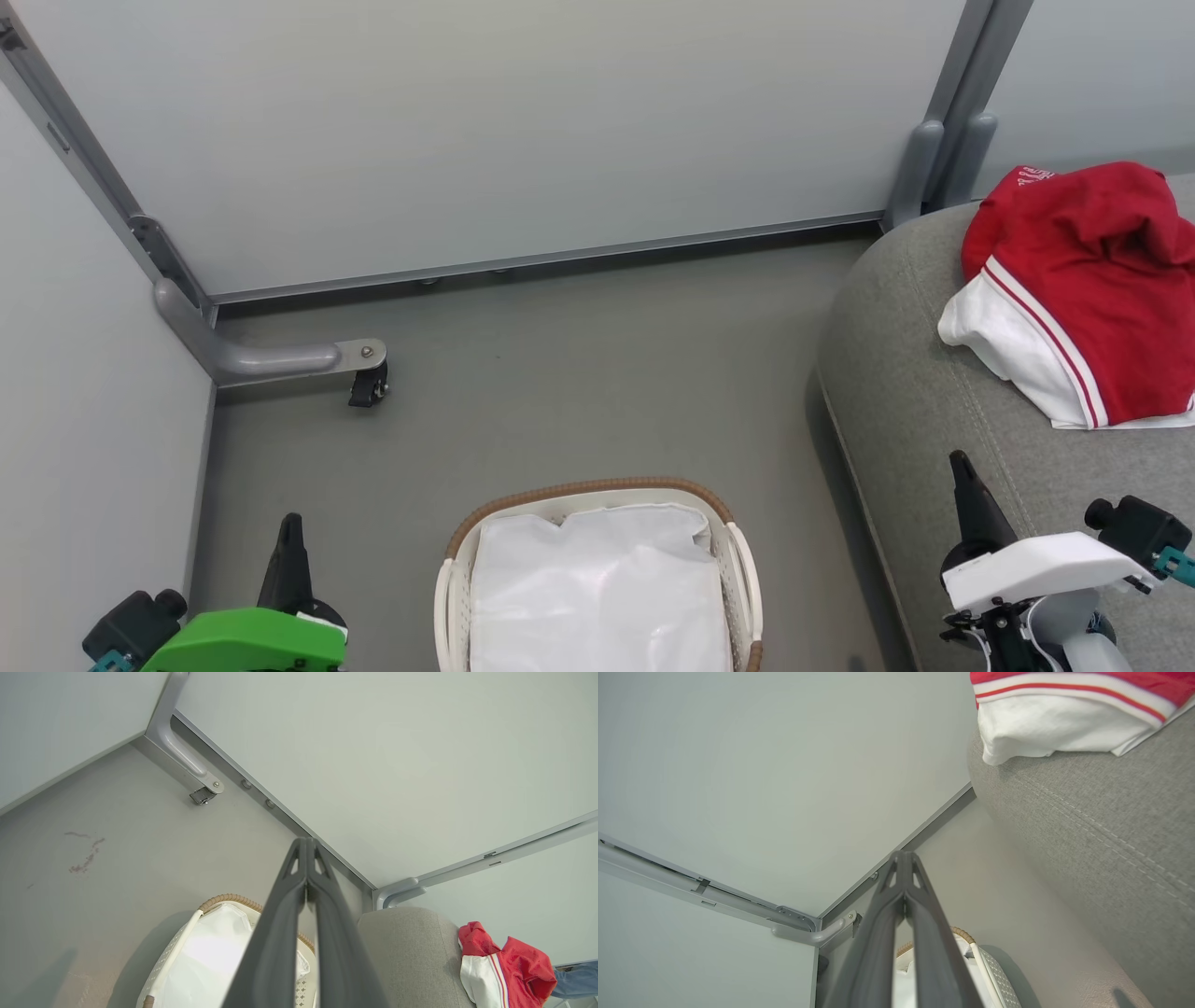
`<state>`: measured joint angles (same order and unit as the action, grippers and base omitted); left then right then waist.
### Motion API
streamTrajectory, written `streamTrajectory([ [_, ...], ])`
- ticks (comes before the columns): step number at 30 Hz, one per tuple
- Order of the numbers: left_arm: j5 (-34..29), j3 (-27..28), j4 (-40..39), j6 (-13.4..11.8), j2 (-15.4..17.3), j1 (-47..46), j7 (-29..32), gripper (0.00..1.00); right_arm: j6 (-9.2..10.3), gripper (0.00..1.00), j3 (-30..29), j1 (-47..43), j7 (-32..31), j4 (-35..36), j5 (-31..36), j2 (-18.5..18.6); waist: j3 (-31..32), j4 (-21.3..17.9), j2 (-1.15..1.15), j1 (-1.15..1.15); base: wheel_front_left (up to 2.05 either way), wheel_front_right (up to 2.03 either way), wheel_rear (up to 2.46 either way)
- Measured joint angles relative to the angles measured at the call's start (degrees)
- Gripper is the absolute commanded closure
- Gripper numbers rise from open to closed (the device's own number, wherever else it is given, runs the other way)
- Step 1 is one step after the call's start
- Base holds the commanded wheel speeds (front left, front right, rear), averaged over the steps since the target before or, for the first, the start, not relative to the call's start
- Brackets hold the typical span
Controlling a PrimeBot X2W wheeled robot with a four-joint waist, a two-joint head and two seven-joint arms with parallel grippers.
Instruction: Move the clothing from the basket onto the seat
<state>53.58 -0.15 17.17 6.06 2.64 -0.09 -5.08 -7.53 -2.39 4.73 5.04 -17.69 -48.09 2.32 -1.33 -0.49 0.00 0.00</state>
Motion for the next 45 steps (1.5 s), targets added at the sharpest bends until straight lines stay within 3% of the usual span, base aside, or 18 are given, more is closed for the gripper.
streamTrajectory([
  [45, 23.6, 4.0, -1.9, 0.8, 0.0, -3.4, 7.1, 1.0, 0.01, 1.0, -2.5, 0.6, -7.1, 2.2, -27.1, 0.2, 0.6, 0.3, 0.0, 0.0, 0.0, 0.0, 0.0],
])
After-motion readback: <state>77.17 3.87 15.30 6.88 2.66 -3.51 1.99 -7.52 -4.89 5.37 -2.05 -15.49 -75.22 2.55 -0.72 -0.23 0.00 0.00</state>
